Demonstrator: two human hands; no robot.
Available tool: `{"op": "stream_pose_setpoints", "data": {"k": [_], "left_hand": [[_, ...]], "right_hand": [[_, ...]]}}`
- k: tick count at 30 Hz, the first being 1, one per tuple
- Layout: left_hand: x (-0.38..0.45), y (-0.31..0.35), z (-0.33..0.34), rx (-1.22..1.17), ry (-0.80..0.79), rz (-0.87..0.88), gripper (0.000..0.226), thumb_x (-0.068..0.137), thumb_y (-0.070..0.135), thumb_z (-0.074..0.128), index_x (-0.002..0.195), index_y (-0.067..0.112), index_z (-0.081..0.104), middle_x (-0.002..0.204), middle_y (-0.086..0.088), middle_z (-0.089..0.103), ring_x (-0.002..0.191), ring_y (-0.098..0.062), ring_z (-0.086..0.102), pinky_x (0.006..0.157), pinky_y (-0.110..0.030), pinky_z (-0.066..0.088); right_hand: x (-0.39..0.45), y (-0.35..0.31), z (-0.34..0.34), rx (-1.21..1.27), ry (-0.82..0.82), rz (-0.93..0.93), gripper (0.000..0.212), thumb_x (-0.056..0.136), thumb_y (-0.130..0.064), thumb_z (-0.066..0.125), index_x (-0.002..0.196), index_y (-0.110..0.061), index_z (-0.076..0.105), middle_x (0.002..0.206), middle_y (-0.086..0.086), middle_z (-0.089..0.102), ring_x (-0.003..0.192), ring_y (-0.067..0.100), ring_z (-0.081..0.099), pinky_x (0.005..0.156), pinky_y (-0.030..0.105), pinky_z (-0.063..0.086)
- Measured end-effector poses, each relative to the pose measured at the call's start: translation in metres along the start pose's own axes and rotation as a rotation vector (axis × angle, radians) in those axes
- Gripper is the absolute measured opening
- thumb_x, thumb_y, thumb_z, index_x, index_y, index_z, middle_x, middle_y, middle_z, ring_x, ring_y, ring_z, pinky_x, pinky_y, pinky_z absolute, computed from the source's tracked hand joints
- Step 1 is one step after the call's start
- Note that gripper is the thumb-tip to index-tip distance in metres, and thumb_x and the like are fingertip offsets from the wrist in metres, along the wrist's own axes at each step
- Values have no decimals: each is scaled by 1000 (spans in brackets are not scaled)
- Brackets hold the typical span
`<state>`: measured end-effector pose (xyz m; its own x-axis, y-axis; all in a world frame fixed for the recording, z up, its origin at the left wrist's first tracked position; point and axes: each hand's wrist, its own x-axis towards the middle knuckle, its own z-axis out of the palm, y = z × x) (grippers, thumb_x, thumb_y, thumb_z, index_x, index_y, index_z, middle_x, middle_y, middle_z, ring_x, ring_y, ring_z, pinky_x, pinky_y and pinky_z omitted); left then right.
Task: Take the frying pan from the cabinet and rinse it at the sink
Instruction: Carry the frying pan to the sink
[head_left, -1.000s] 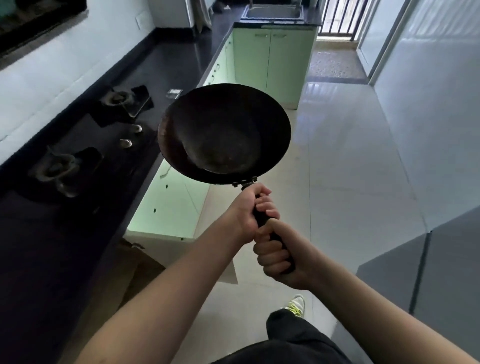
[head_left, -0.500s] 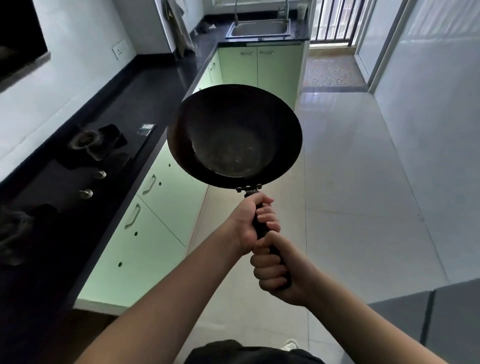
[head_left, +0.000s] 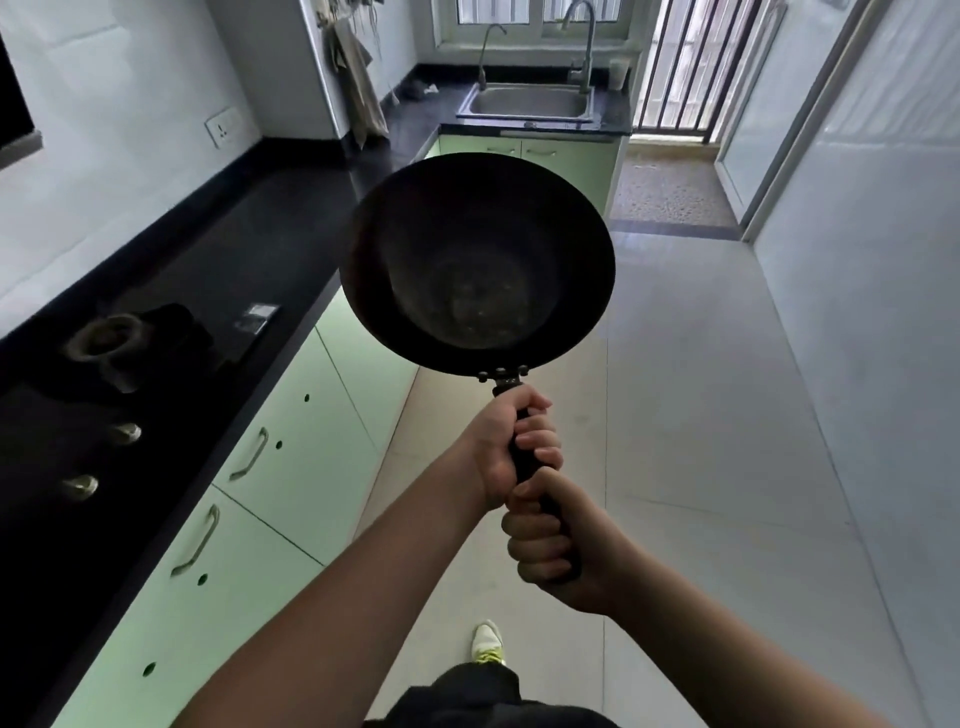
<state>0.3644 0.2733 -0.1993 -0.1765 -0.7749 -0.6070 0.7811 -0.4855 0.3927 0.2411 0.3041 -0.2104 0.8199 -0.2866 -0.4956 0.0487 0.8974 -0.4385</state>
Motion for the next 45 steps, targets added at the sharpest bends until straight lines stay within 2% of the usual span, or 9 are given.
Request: {"op": "stream_pose_setpoints", "data": {"k": [7, 14, 20, 29, 32, 40, 45], "left_hand": [[65, 82, 28, -7, -21, -31, 35, 88, 13, 44, 58, 21, 29, 38, 8, 25, 28, -8, 26, 32, -17, 28], [142, 140, 70, 52, -58, -49, 44, 89, 14, 43, 46, 18, 32, 37, 8, 24, 28, -8, 26, 34, -15, 27], [224, 183, 120, 77, -24, -44, 35, 90, 16, 44, 60, 23, 26, 37, 8, 25, 27, -8, 26, 32, -16, 28], [308, 254, 184, 128, 24, -17, 36, 88, 16, 46, 58, 22, 28, 39, 8, 25, 29, -7, 26, 33, -16, 28], [327, 280, 191, 127, 40, 10, 39, 88, 15, 47, 55, 21, 29, 40, 8, 24, 29, -7, 25, 34, -17, 27], [384, 380, 179, 104, 35, 60, 39, 88, 14, 47, 51, 19, 35, 40, 8, 24, 30, -7, 24, 36, -18, 26], [423, 462, 157, 106, 43, 74, 39, 88, 14, 47, 52, 19, 34, 40, 8, 23, 31, -8, 23, 35, -18, 27]], "right_hand": [[50, -93, 3, 25, 58, -41, 29, 78, -17, 46, 51, -21, 37, 44, -9, 23, 30, 3, 20, 32, 15, 10], [82, -182, -22, 30, 56, -79, 28, 78, -17, 47, 52, -21, 37, 44, -9, 24, 30, 3, 21, 31, 15, 13], [109, -274, -69, 26, 13, -95, 27, 80, -17, 46, 55, -22, 38, 44, -9, 24, 31, 3, 21, 31, 15, 12], [140, -397, -98, -1, -1, -72, 26, 75, -17, 47, 61, -23, 26, 47, -7, 18, 32, 5, 18, 30, 15, 15], [158, -427, -100, -19, -15, -64, 27, 76, -17, 46, 63, -23, 23, 46, -7, 18, 32, 5, 17, 31, 15, 14], [253, -505, -101, -50, -88, -27, 28, 82, -16, 43, 57, -21, 31, 44, -7, 23, 32, 5, 21, 31, 16, 17], [333, -552, -87, -59, -94, -13, 28, 74, -18, 49, 56, -21, 26, 43, -7, 23, 31, 5, 21, 31, 15, 17]]}}
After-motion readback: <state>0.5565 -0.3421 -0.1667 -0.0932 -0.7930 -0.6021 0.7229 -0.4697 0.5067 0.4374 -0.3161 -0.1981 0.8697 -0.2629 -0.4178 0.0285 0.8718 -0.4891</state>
